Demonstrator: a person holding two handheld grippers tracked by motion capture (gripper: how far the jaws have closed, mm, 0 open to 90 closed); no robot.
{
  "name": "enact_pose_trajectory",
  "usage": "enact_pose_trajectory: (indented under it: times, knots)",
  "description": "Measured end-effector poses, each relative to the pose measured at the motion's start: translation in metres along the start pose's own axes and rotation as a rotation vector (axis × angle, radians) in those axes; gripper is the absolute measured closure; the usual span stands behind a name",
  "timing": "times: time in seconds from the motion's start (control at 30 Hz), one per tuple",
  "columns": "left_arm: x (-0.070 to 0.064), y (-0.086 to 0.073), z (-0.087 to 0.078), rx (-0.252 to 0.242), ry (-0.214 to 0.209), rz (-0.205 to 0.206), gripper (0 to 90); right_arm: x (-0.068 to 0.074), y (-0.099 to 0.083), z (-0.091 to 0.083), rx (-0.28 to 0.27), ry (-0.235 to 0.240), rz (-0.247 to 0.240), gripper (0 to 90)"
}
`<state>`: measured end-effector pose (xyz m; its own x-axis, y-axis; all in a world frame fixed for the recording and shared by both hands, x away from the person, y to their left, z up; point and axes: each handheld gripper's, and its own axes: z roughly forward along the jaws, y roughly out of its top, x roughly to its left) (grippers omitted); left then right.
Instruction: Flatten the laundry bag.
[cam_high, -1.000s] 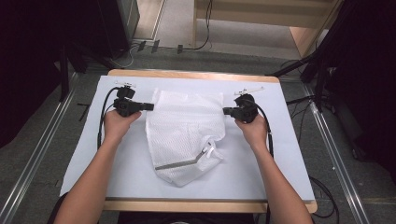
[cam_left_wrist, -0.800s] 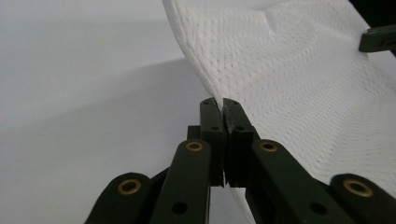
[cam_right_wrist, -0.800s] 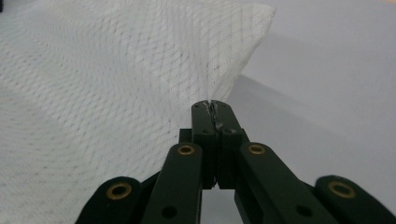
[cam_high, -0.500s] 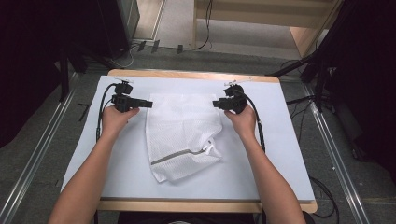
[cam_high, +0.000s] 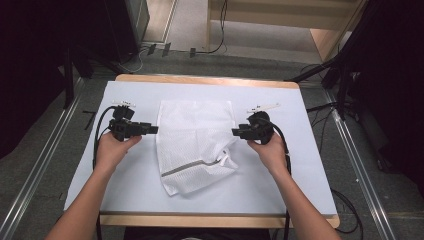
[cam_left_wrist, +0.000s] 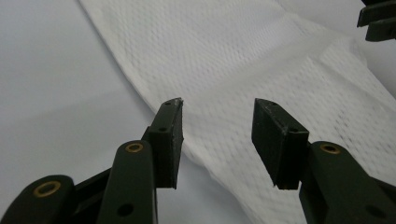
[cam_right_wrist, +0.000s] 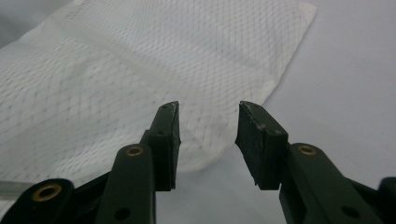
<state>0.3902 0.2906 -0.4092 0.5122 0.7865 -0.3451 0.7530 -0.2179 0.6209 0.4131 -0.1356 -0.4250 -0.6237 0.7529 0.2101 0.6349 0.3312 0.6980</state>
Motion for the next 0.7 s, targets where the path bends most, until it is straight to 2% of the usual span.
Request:
enact_pose_trajectory:
  times: [0.13, 0.27, 0.4, 0.47, 0.5, 0.53, 0.57, 0.6, 0.7]
  knots:
    - [-0.009, -0.019, 0.001, 0.030, 0.009, 0.003, 54.1, 0.005, -0.012, -0.005, -0.010, 0.013, 0.007, 55.3]
    - [-0.006, -0.035, 0.008, 0.047, -0.005, -0.034, 54.1, 0.005, -0.018, 0.000, -0.005, 0.032, 0.023, 48.4]
    - [-0.004, -0.041, 0.021, 0.061, -0.027, -0.063, 53.7, 0.004, -0.017, 0.011, 0.008, 0.050, 0.034, 47.7]
    - [-0.005, -0.042, 0.028, 0.072, -0.028, -0.054, 53.8, 0.004, -0.016, 0.018, 0.029, 0.052, 0.034, 51.9]
    - [-0.006, -0.042, 0.029, 0.061, -0.030, -0.049, 54.7, 0.005, -0.015, 0.021, 0.041, 0.051, 0.039, 54.1]
    - [-0.007, -0.041, 0.031, 0.064, -0.032, -0.055, 56.4, 0.005, -0.014, 0.024, 0.049, 0.048, 0.027, 58.5]
    - [-0.007, -0.041, 0.031, 0.064, -0.032, -0.055, 58.5, 0.005, -0.014, 0.024, 0.049, 0.048, 0.027, 58.5]
    - [-0.008, -0.040, 0.034, 0.064, -0.033, -0.057, 62.9, 0.006, -0.012, 0.027, 0.057, 0.037, 0.015, 66.7]
    - [-0.012, -0.039, 0.038, 0.083, -0.034, -0.037, 74.0, 0.005, -0.010, 0.031, 0.062, 0.022, 0.007, 75.4]
